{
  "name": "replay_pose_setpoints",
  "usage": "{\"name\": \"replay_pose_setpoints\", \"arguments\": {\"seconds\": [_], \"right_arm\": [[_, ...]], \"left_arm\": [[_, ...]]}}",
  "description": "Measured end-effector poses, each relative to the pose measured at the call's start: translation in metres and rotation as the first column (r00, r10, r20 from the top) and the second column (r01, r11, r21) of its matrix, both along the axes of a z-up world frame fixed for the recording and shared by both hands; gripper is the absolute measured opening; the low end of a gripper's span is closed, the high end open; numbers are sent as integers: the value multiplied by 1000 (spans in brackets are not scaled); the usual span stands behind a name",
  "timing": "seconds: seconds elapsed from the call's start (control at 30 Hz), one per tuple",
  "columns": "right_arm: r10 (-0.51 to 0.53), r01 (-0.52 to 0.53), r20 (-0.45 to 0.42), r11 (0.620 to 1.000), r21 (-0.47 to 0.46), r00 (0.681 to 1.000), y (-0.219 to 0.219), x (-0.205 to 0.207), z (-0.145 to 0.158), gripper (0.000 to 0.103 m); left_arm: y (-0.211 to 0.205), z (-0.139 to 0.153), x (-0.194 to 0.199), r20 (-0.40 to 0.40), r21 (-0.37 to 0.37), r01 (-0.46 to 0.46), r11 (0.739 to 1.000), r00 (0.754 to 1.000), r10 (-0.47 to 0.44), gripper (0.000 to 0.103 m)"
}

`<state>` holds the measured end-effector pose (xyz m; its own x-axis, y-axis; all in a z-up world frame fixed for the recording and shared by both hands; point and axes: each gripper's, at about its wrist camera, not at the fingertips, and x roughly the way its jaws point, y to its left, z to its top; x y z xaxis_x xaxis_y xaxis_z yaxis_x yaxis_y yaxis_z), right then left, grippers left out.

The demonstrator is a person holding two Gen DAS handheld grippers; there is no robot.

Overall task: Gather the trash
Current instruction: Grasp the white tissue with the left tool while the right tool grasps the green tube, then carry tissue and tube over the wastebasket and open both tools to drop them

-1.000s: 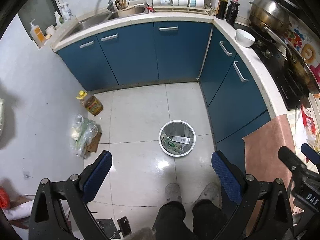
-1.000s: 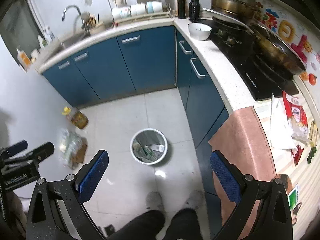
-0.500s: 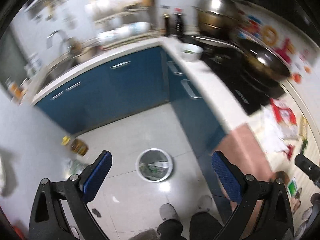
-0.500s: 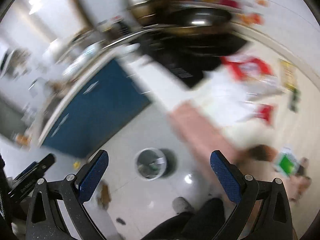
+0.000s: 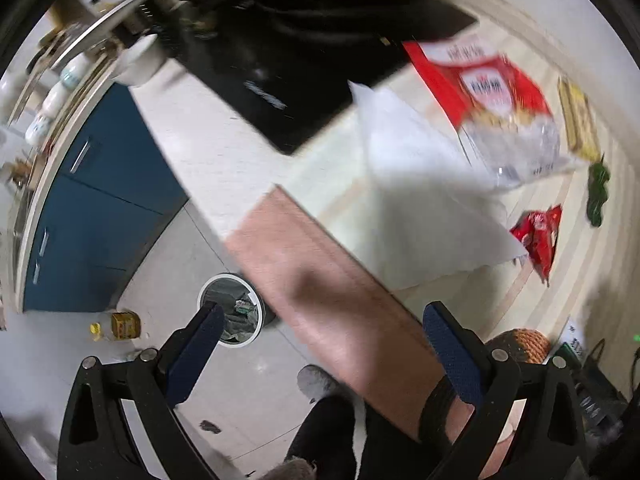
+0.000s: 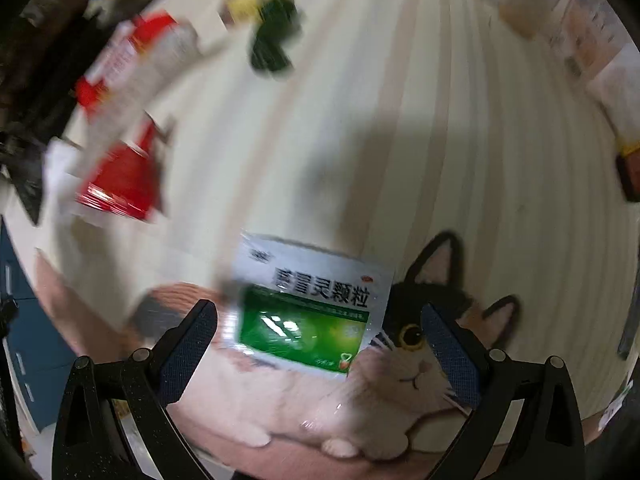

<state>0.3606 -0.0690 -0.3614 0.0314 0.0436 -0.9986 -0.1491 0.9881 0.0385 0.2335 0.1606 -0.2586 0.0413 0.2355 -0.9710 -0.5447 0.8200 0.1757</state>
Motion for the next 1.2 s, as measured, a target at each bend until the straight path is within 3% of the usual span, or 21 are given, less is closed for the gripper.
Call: {"name": "replay_pose_setpoints", "arguments": {"seconds": [0.1, 0.2, 0.23, 0.27, 0.3, 0.33, 0.47, 0.57, 0.6, 0.63, 0.67, 0.7, 0.73, 0.8, 0.93, 1.2], "right_arm": [[99, -94, 101, 994, -49, 990, 18, -11, 1, 99], [116, -112, 165, 993, -39, 979, 24, -15, 7, 93], [126, -121, 189, 992, -35, 974, 24, -16, 12, 75], [132, -128, 218, 991, -33, 967, 23, -16, 18, 39], [146, -143, 235, 989, -29, 961, 24, -15, 23, 11], [156, -154, 234, 988, -27, 960, 25, -13, 24, 2], [119, -136, 217, 988, 67, 969, 15, -4, 29, 2], [34, -67, 195, 984, 167, 980, -9, 16, 35, 2], [16, -52, 193, 981, 185, 981, -20, 27, 36, 2], [3, -45, 198, 977, 208, 980, -26, 32, 41, 2], [-4, -42, 201, 973, 228, 980, -33, 35, 47, 2], [-15, -36, 205, 969, 245, 979, -36, 41, 52, 2], [-20, -34, 206, 966, 256, 978, -38, 57, 49, 2], [-20, -41, 223, 963, 267, 975, -40, 63, 57, 2], [-42, -21, 204, 954, 298, 978, -26, 80, 54, 2], [48, -124, 207, 918, 375, 977, 23, 67, 75, 2]], "left_arm": [[-2, -11, 12, -25, -16, 7, 1000, 1000, -8, 102], [2, -24, 21, -46, -52, -33, 998, 998, 31, 102], [4, -27, 23, -49, -62, -44, 997, 998, 41, 101], [6, -30, 26, -49, -72, -57, 996, 997, 54, 101], [7, -32, 31, -46, -81, -67, 994, 997, 63, 101], [8, -34, 34, -43, -92, -71, 993, 997, 68, 101], [6, -41, 53, -10, -166, -81, 983, 997, 80, 101], [3, -49, 68, 0, -208, -83, 975, 996, 85, 100], [2, -53, 73, -4, -217, -80, 973, 997, 81, 88], [2, -57, 77, -12, -233, -73, 970, 997, 73, 57], [0, -57, 78, -29, -219, -66, 973, 998, 61, 54], [0, -55, 77, -17, -215, -54, 975, 999, 52, 36], [-1, -53, 74, 2, -214, -32, 976, 999, 33, 4], [0, -54, 66, 3, -237, -26, 971, 1000, 28, 1], [6, -49, 42, 15, -203, -21, 979, 1000, 24, 0], [32, 0, -8, 106, -115, -44, 992, 993, 57, 0]]}}
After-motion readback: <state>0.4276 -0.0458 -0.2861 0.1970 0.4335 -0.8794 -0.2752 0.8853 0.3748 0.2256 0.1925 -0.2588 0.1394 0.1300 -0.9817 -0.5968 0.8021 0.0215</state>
